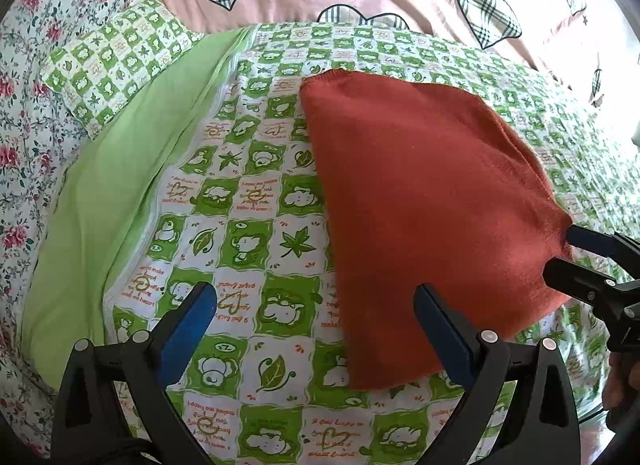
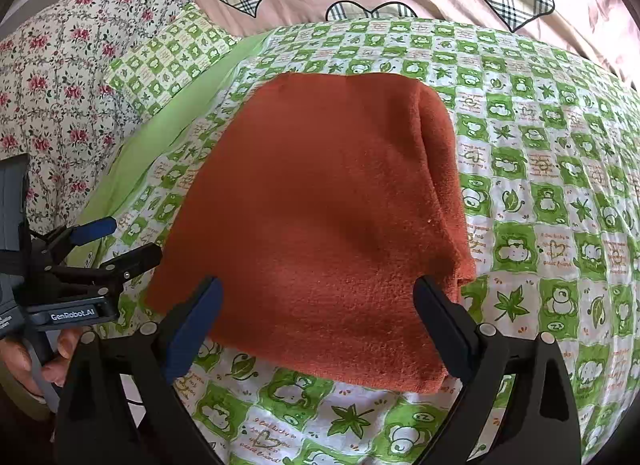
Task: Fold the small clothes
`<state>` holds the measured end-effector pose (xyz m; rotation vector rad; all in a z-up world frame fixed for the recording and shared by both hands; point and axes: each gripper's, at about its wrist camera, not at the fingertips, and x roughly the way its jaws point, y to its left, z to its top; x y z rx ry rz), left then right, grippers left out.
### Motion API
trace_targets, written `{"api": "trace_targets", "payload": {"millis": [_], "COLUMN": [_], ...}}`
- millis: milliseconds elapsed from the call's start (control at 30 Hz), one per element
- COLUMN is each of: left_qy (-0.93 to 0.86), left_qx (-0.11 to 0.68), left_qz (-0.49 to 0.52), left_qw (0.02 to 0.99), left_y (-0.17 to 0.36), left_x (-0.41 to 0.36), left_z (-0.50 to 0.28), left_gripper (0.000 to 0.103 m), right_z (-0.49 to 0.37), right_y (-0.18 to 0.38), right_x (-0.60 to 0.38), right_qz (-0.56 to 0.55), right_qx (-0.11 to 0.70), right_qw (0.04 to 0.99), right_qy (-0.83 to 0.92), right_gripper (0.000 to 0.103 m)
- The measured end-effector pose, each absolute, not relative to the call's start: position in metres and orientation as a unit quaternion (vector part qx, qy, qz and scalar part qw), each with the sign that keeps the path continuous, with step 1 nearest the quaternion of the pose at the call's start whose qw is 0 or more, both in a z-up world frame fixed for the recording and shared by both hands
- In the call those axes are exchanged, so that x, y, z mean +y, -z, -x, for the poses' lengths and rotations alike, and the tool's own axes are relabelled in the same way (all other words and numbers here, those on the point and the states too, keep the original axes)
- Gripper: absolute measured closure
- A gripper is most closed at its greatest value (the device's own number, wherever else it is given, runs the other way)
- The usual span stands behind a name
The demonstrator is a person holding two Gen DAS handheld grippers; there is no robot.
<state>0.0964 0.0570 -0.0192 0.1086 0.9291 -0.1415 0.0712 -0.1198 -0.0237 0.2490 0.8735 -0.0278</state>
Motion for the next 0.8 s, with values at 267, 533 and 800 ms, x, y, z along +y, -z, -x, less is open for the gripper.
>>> {"api": "trace_targets", "payload": {"millis": [267,533,800], "left_qy": [0.076,0.084,0.088], "left_qx": [0.448,0.444,0.439], "left_qz": [-0.050,-0.054,-0.059], "left_qw": [0.889,0.891,0.892], "left_y": [0.0194,0.0166,0.0148], "left_x": [0.0519,0.0488,0.0469], "left_z": [-0.0974,-0.0946,-0.0918], "left_gripper": [0.004,0.004,0.004], "right_z": [-0.0686,-0.0682,-0.0687], "right_y": [0.0246,0.0242,0.0239], "right_x": [-0.1278,-0.1268,-0.1236], "right_qz": [-0.130,-0.130,-0.132], "right_qx": [0.422,0.422,0.420], "right_qw": [0.897,0.897,0.897], "right_qy": [0.025,0.023,0.021], "right_gripper": [0.007,0.007,0.007]}}
